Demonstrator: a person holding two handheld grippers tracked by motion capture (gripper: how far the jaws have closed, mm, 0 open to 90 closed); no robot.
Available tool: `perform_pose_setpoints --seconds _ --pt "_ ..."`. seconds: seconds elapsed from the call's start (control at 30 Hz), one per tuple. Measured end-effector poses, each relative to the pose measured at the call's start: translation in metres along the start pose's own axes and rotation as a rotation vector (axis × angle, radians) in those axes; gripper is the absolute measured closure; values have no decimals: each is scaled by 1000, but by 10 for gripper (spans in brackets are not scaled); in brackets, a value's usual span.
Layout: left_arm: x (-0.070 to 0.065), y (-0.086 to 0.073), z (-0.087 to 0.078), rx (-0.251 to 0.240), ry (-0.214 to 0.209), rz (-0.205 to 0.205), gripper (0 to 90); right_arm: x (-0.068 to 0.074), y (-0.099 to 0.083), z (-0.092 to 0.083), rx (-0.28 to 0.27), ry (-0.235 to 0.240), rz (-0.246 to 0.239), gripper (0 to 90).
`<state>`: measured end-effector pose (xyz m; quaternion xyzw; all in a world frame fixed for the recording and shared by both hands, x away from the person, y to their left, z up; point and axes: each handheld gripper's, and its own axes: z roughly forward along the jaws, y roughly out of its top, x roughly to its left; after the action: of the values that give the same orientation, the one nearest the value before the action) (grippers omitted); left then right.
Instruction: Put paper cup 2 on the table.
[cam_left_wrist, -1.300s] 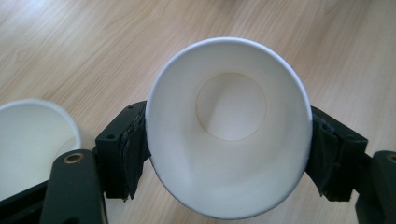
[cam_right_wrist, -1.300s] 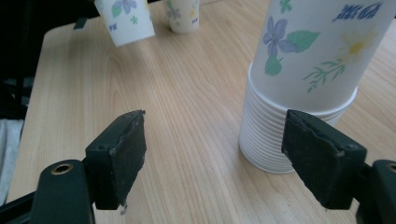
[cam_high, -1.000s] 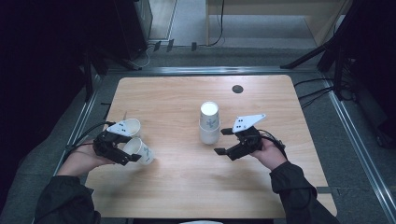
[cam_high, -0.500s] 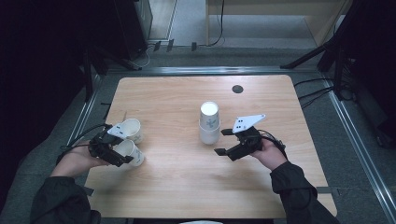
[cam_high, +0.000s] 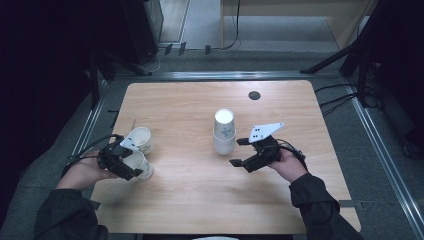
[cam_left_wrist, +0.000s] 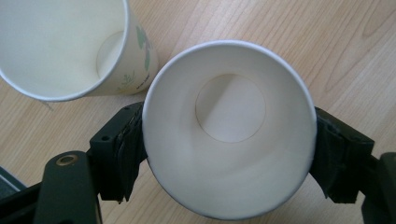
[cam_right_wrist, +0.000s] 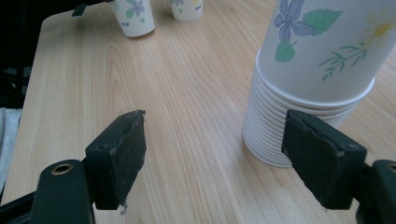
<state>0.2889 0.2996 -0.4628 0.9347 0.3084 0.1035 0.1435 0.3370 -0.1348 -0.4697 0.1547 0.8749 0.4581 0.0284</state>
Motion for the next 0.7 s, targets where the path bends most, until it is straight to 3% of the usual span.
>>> perform_pose_setpoints --seconds 0.47,0.7 --pt "0 2 2 -1 -4 -14 192 0 0 0 -5 -2 -1 221" --pt "-2 6 2 -8 -30 -24 173 0 0 0 -1 2 0 221"
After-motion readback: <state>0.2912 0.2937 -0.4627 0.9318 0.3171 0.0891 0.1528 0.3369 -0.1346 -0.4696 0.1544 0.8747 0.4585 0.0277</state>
